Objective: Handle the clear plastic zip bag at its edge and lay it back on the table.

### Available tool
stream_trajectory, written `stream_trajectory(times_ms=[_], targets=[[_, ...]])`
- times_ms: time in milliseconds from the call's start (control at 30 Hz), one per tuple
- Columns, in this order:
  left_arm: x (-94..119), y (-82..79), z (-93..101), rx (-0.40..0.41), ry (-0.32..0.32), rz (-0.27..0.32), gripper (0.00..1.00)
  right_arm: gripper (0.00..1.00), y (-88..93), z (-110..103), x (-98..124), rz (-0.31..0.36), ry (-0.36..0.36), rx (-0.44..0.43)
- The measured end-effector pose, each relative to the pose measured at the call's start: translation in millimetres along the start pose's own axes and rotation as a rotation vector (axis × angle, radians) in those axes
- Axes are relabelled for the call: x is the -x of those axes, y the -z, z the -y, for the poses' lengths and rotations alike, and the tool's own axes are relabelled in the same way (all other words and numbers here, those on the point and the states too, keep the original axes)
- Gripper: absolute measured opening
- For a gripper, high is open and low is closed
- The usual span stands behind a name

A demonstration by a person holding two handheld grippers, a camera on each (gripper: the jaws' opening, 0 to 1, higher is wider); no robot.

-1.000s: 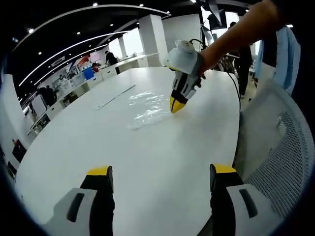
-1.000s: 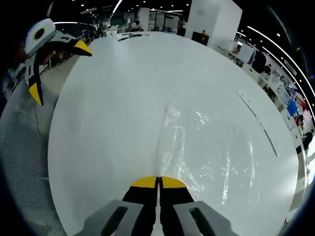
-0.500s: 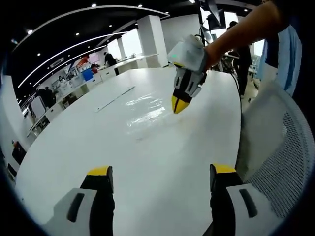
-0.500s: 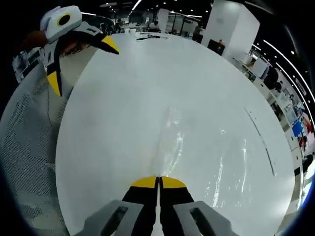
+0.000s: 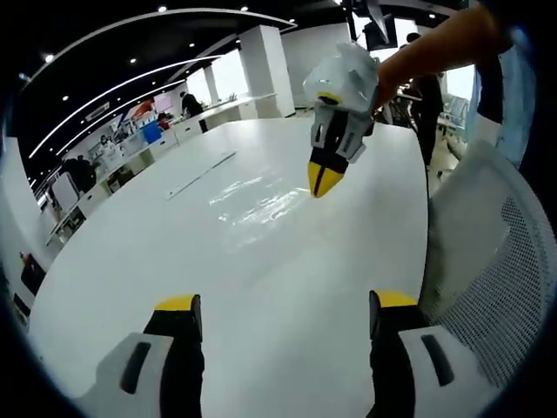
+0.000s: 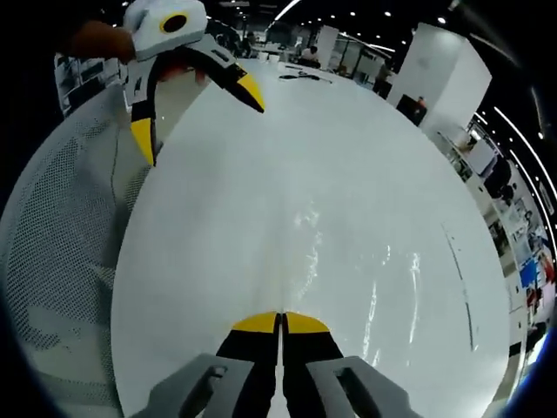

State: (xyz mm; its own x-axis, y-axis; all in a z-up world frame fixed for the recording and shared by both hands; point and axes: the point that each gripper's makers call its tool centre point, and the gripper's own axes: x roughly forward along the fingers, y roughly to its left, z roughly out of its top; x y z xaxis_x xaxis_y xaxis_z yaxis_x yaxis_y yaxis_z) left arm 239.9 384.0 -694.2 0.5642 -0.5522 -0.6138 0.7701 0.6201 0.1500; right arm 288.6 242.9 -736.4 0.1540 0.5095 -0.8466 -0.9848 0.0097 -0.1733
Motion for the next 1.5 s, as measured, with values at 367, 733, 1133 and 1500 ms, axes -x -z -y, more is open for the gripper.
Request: stream_trajectory(times_ms=[367,733,1133,1500], targets=[[-6,1.5,2.1,-0.016,0.025,-0.012,0.7,0.0,-9.6,-9,9,0.006,-0.043,0.103],[-15,-1.1,4.5,-0.064,0.043,-0.026,0.57,0.0,-13.6,-17,17,0.017,-0.105,0.109],[-25,-7.3,4.6,-0.151,0.061,-0.029,0.41,0.0,-15.2,-26,22,0.024,-0.145,0.149],[-31,2.3,3.1,-0.23,0.066,-0.067,0.23,0.0,-20.1,-33,25,0.032,-0.161,0.175]])
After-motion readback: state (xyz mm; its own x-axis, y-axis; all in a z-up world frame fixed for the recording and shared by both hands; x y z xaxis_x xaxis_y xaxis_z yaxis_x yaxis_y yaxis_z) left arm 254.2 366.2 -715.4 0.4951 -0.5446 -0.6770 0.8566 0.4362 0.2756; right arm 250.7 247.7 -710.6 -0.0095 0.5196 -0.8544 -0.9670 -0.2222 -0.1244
